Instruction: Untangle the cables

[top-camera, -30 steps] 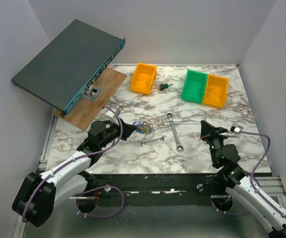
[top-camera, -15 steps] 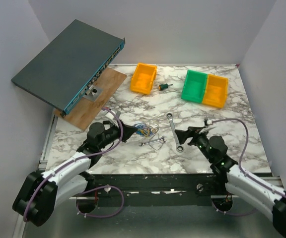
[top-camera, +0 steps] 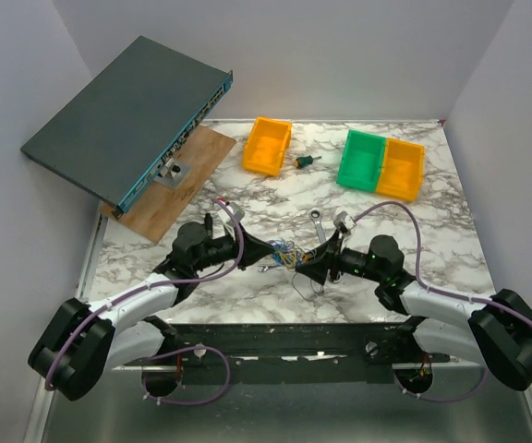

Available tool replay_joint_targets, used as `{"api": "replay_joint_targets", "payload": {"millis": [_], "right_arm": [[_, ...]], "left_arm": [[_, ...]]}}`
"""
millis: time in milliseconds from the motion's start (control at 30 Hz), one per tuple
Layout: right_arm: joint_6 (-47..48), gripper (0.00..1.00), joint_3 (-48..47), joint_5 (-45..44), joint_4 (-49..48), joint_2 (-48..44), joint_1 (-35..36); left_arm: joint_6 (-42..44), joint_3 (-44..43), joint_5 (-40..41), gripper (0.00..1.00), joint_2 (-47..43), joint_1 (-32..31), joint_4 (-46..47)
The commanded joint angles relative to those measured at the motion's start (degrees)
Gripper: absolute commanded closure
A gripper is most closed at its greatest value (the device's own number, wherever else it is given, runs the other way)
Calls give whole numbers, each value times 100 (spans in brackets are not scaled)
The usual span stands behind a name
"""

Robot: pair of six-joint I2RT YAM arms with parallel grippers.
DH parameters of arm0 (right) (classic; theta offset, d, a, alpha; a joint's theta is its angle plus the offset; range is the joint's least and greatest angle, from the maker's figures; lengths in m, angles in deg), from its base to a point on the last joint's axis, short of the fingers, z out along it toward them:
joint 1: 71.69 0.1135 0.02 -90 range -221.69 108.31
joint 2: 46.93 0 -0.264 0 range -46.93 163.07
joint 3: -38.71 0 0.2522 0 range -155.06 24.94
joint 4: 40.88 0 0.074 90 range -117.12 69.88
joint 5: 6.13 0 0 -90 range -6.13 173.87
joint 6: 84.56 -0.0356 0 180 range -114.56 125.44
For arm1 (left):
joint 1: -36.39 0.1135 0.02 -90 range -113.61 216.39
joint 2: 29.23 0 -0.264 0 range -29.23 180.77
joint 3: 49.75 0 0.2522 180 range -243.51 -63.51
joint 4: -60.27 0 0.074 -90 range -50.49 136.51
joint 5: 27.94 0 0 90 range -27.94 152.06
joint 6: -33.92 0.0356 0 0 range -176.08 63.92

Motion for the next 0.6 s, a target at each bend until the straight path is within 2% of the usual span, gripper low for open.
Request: {"api": "replay_joint_targets", "payload": {"millis": [0, 100, 233, 333, 467, 500, 567], "right_arm": [[-30, 58, -189, 549, -329, 102, 22], [-14, 98, -261, 178, -57, 21, 20], [69, 99, -250, -1518, 760, -553, 22], [-111, 99, -148, -3623, 1499, -1324, 16], [-741, 99, 112, -6537, 2566, -2629, 20], [-834, 99, 246, -6977, 2706, -3061, 17], [-890, 99, 484, -7219, 2824, -3793, 13]], "left_arm": [[218, -244, -296, 100, 129, -202, 126], [224, -260, -46, 100, 101, -211, -28], [333, -233, 1447, 100, -311, -158, -932], [253, -88, 2648, 100, -770, -37, -1506], [4, 270, 3693, 100, -1373, 106, -1717], [-70, 346, 3809, 100, -1467, 142, -1706], [-97, 352, 3841, 100, -1544, 194, -1782]]}}
